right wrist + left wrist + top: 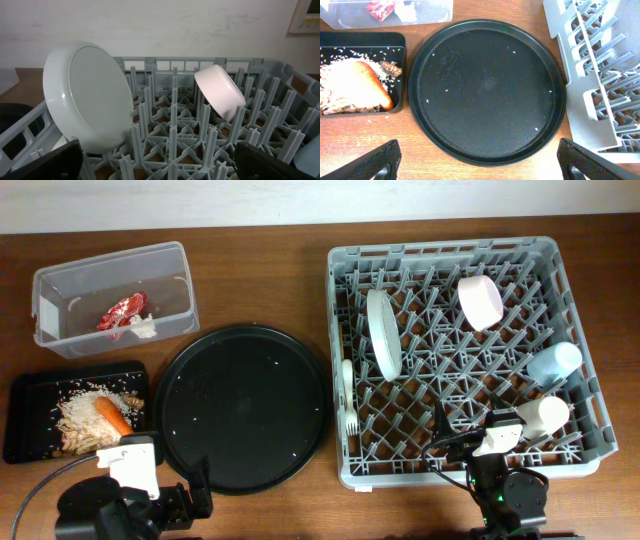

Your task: Sort waste into correct bins and load items into the dishwasher rack

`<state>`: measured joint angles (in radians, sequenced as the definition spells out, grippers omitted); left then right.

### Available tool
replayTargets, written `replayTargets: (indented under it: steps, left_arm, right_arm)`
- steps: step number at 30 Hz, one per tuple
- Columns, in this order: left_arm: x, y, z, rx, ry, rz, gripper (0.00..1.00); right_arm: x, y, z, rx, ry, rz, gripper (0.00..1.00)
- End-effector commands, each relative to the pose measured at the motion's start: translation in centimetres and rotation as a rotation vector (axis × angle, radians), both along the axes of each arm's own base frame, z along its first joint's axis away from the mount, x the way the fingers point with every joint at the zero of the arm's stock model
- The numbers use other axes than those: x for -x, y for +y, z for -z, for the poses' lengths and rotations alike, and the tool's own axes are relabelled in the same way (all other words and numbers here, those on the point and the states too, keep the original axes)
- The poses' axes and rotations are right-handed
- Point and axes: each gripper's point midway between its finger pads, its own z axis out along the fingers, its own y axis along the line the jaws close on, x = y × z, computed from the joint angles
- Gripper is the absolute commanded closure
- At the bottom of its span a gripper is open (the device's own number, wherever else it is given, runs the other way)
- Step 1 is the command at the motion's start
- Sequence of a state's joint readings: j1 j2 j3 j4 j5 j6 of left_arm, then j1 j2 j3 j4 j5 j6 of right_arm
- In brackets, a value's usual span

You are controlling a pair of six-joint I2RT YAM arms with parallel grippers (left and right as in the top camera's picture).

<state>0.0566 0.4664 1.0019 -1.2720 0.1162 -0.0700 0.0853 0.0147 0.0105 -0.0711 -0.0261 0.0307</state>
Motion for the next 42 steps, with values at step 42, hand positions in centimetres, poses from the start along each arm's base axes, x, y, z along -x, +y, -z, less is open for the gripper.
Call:
replayTargets:
  steps: [42]
  left_arm:
    - [-9.9,1.1,8.7,-0.071,-0.661,-0.032,0.01]
  right_arm:
    - [0.1,0.2,0.2,-0.011,0.002,-0.009,0.01]
